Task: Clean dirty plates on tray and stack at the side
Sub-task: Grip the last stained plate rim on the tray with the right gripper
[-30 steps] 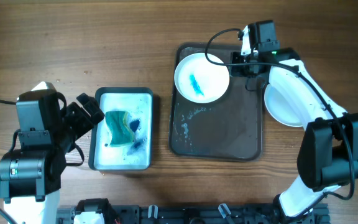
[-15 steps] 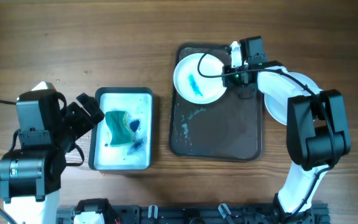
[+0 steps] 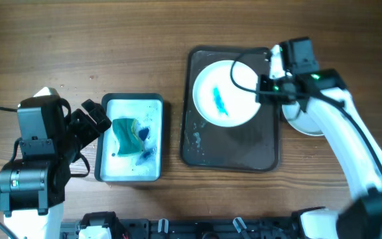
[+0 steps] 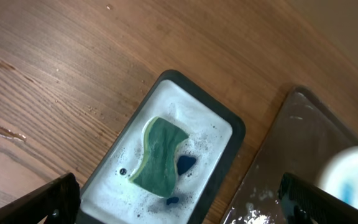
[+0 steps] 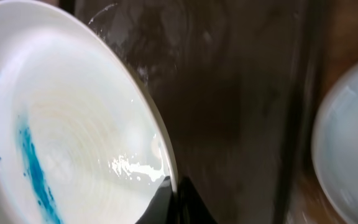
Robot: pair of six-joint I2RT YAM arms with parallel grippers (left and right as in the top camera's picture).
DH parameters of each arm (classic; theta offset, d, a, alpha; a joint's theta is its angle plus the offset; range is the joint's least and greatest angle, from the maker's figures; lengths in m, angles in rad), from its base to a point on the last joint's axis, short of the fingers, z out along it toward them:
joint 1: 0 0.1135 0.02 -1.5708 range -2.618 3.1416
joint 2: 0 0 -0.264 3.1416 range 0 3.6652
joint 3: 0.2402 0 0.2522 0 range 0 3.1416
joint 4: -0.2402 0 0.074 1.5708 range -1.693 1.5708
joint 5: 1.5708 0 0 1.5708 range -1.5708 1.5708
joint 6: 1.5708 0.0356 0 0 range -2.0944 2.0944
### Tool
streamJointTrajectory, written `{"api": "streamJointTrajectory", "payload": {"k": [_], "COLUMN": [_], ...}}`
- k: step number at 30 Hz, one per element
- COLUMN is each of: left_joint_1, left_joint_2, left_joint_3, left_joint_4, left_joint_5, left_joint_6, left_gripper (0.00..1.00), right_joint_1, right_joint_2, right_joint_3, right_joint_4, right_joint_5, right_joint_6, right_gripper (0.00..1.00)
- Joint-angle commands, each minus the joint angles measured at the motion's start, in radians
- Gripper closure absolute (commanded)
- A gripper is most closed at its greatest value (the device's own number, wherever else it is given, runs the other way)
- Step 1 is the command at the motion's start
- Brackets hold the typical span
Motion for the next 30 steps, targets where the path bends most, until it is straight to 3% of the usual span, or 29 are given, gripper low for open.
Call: {"api": "streamJointTrajectory", "payload": {"k": [1,4,7,11,14,16,19,22,25,30], "left_joint_1": [0.007,0.007,0.006,0.006,0.002,-0.018,-0.059,-0.085,-0.085,-0.086], "left_joint_2": [0.001,0.001,0.006,0.036,0.079,0.123,0.206,0.321,0.412,0.582], "left_joint_3": [0.017,0.017,0.017,0.017,0.010,-0.003,-0.043,-0.089,-0.127,-0.183], "left_joint_4": [0.002,-0.047,-0.047,-0.073,-0.094,-0.108,-0.105,-0.063,0.001,0.084], "left_joint_5": [0.006,0.090,0.110,0.109,0.112,0.114,0.107,0.064,0.061,0.061], "left_joint_6": [-0.010,-0.012,-0.010,-0.010,0.029,0.074,0.073,0.066,0.065,0.012], "left_gripper": [0.00,0.00,0.00,0.00,0.02,0.09,0.16,0.20,0.44,0.61], "right_joint_1": [0.003,0.006,0.007,0.007,0.007,0.007,0.007,0.007,0.007,0.007], "right_joint_2": [-0.103,-0.142,-0.144,-0.142,-0.143,-0.149,-0.166,-0.194,-0.229,-0.267], "right_joint_3": [-0.053,-0.187,-0.363,-0.536,-0.553,-0.530,-0.455,-0.353,-0.308,-0.306], "right_joint_4": [-0.097,-0.059,0.087,0.341,0.377,0.361,0.269,0.157,0.114,0.111], "right_joint_5": [0.069,0.062,0.044,-0.031,-0.038,-0.038,-0.037,-0.038,-0.058,-0.064], "right_joint_6": [0.087,0.188,0.348,0.364,0.316,0.222,0.124,0.057,0.019,0.023], "right_gripper": [0.96,0.96,0.96,0.96,0.91,0.73,0.60,0.59,0.59,0.59]}}
